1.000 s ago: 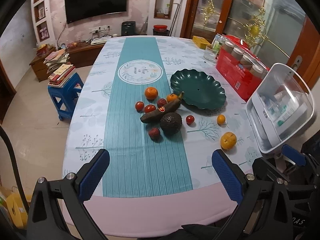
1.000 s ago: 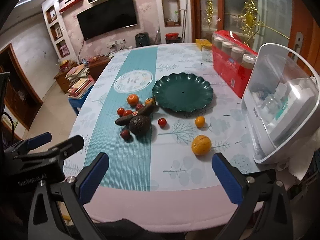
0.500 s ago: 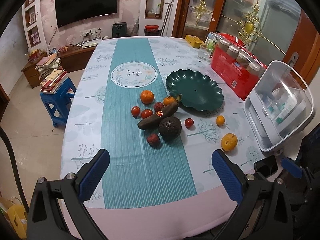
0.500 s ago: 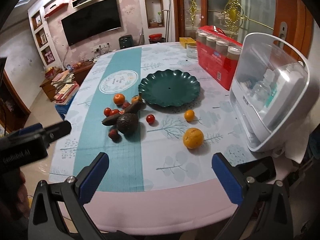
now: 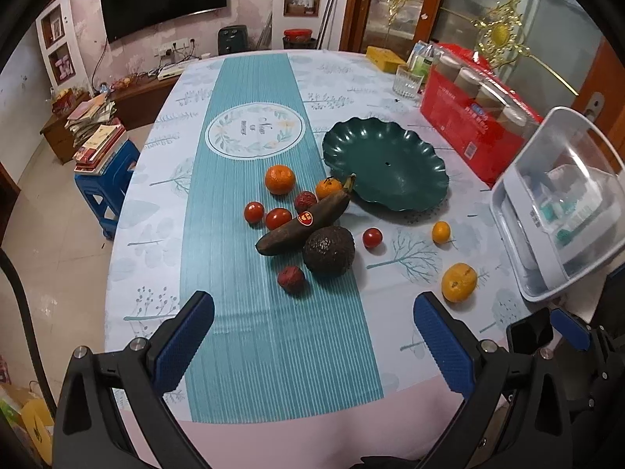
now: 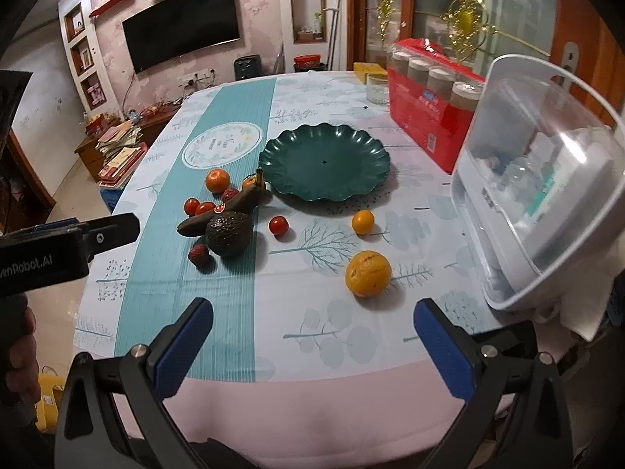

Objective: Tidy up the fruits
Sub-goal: 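Grasp the large yellow orange with the right tool while the left tool grasps the avocado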

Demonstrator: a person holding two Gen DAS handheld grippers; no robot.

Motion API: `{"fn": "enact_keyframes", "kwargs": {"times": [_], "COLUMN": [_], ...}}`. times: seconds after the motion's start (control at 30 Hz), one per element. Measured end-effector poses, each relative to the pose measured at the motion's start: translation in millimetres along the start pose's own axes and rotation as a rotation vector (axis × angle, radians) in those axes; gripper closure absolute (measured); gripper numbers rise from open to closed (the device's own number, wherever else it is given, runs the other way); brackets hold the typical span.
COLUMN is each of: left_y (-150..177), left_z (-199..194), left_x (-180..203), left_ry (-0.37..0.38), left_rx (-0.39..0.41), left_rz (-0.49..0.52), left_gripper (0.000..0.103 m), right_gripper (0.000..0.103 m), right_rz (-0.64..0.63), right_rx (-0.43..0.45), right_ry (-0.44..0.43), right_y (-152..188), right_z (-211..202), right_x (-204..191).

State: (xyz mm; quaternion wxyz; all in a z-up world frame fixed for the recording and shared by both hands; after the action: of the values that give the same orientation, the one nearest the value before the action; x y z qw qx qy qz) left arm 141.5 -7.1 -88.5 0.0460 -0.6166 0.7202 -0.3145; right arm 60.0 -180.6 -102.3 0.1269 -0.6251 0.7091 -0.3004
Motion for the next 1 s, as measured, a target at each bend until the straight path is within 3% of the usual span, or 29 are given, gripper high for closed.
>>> {"fn": "enact_keyframes", "kwargs": {"times": [0.37,0.57,0.87,1.0], "left_y": [-16.0,-17.3,-20.5,-20.8], "left_z": [87.4,131.8,171.5,179.3], "left_x": [-17.9,-25.3,-35.4,-37.4], "left_ry": [-0.027,-0.021,-0.094,-0.122], "left_rx": [-0.102,-0.126,-0.169,-0.178], "left_rz": [-0.158,-0.234,-0.277,-0.280], "left_gripper": [0.005,0.008,0.025,0.025], "right_gripper": [0.003,0.011,0.027,0.035], "right_rz": [-0.069,-0.119,-0.181,-0.202], "right_rx": [-0.104,-0.197,-0.291,-0.318], "right_ry": [-0.027,-0.061,-0.117,-0.133], "right_y": [-9.1,-3.0,1.1,-2.0], "right_z": [71.5,115.4,161.8,173.3], "right_x": [9.6,12.9,12.5,12.7]}}
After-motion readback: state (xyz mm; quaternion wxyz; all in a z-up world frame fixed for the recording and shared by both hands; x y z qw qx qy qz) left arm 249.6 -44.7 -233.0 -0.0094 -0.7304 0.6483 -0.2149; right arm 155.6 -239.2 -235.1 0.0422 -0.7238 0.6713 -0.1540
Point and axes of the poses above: each gripper's, at about its wrist camera, not at the fingertips, and z roughly the way its jaws point, x to its right, y to its underside, the point moved 4 cm from there along z, roughly the way its jaws point, and after that the axes turned 15 degrees about y, right-handed, at the moved point
